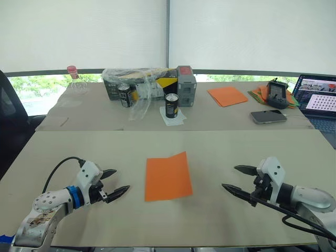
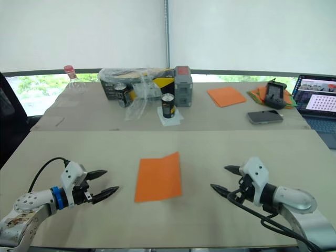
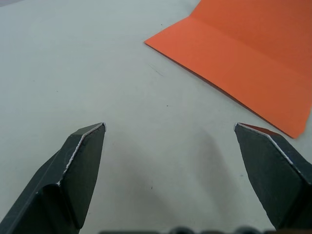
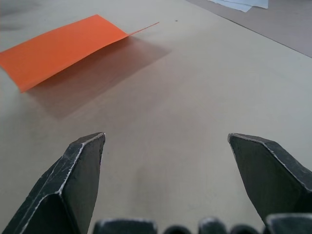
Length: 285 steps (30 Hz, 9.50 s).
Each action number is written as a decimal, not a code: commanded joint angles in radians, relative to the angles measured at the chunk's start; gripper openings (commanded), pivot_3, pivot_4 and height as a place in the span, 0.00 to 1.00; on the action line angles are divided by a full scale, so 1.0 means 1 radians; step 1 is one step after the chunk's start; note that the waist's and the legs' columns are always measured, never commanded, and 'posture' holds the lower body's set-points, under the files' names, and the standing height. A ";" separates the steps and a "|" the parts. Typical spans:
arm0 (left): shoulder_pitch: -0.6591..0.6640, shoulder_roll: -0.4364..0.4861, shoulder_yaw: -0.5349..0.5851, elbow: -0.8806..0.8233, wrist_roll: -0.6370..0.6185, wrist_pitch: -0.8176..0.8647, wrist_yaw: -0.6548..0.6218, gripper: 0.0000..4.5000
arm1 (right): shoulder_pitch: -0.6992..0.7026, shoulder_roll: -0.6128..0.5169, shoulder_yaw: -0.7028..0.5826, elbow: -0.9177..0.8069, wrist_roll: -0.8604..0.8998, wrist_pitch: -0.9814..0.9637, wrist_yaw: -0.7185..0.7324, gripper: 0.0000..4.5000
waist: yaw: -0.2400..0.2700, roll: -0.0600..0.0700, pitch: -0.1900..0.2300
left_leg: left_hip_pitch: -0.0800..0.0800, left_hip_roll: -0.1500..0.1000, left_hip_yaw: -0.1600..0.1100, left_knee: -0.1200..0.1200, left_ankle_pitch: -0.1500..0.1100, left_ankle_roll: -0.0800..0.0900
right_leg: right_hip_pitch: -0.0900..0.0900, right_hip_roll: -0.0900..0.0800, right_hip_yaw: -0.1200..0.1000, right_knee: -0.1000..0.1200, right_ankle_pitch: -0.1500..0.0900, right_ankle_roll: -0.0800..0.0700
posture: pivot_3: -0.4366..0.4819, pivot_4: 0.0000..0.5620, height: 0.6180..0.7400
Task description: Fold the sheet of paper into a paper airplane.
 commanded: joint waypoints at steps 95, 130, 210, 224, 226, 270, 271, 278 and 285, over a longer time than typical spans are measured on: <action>-0.392 -0.098 -0.396 0.155 0.134 0.145 -0.126 0.00 | -0.578 0.465 0.586 0.399 -0.312 0.115 0.011 0.00 | -0.022 0.000 0.000 | -0.002 -0.003 -0.001 0.009 0.000 0.000 | -0.004 0.001 0.000 0.011 0.001 0.001 | 0.48 0.27 0.99; -0.298 -0.040 -0.468 0.103 0.207 0.109 -0.129 0.00 | -0.876 0.591 0.484 1.112 -0.403 -0.328 -0.022 0.00 | -0.029 0.001 -0.003 | 0.011 -0.003 -0.001 0.007 0.000 0.000 | 0.007 0.001 0.001 0.010 0.001 0.001 | 0.48 0.27 0.99; -0.284 -0.079 -0.335 0.079 0.016 0.281 -0.125 0.00 | -0.338 0.328 0.749 0.419 -0.427 -0.043 0.317 0.00 | -0.019 -0.001 -0.021 | 0.020 0.000 -0.001 -0.007 -0.003 0.000 | 0.017 0.002 0.000 -0.007 0.000 0.001 | 0.48 0.27 0.99; -0.295 -0.096 -0.320 0.089 0.001 0.255 -0.131 0.00 | -0.310 0.160 0.602 0.034 -0.246 0.175 0.303 0.00 | 0.005 -0.002 -0.021 | 0.018 -0.001 -0.001 -0.007 -0.003 0.000 | 0.018 0.000 -0.001 -0.011 0.000 0.001 | 0.48 0.27 0.99; -0.296 -0.098 -0.297 0.082 -0.017 0.247 -0.138 0.00 | -0.325 0.141 0.555 -0.022 -0.206 0.219 0.281 0.00 | 0.004 -0.003 -0.020 | 0.017 -0.001 -0.001 -0.007 -0.003 0.000 | 0.017 0.000 -0.001 -0.011 0.000 0.001 | 0.48 0.27 0.99; -0.384 -0.201 -0.356 0.248 0.041 0.090 -0.173 0.00 | -0.476 0.151 0.447 -0.071 -0.238 0.380 -0.068 0.00 | -0.001 -0.006 -0.016 | -0.001 -0.003 -0.001 -0.004 -0.001 -0.002 | -0.003 0.000 -0.001 -0.003 0.001 0.001 | 0.48 0.27 0.99; -0.389 -0.205 -0.374 0.264 0.061 0.076 -0.172 0.00 | -0.482 0.148 0.440 -0.084 -0.235 0.387 -0.075 0.00 | -0.001 -0.006 -0.016 | -0.001 -0.003 -0.001 -0.004 -0.001 -0.002 | -0.003 0.000 -0.001 -0.003 0.001 0.001 | 0.48 0.27 0.99; -0.442 -0.265 -0.440 0.332 0.119 0.058 -0.165 0.00 | -0.510 0.168 0.433 -0.141 -0.219 0.449 -0.115 0.00 | 0.006 -0.006 -0.017 | 0.000 -0.004 -0.002 -0.003 -0.001 -0.002 | -0.001 0.000 -0.001 -0.002 0.001 0.001 | 0.48 0.27 0.99; -0.536 -0.299 -0.450 0.365 0.145 0.106 -0.141 0.00 | -0.428 0.124 0.482 -0.133 -0.255 0.554 -0.164 0.00 | 0.019 -0.006 -0.017 | -0.002 -0.005 -0.002 0.003 -0.002 -0.001 | -0.001 0.000 -0.001 -0.002 0.001 0.001 | 0.48 0.27 0.99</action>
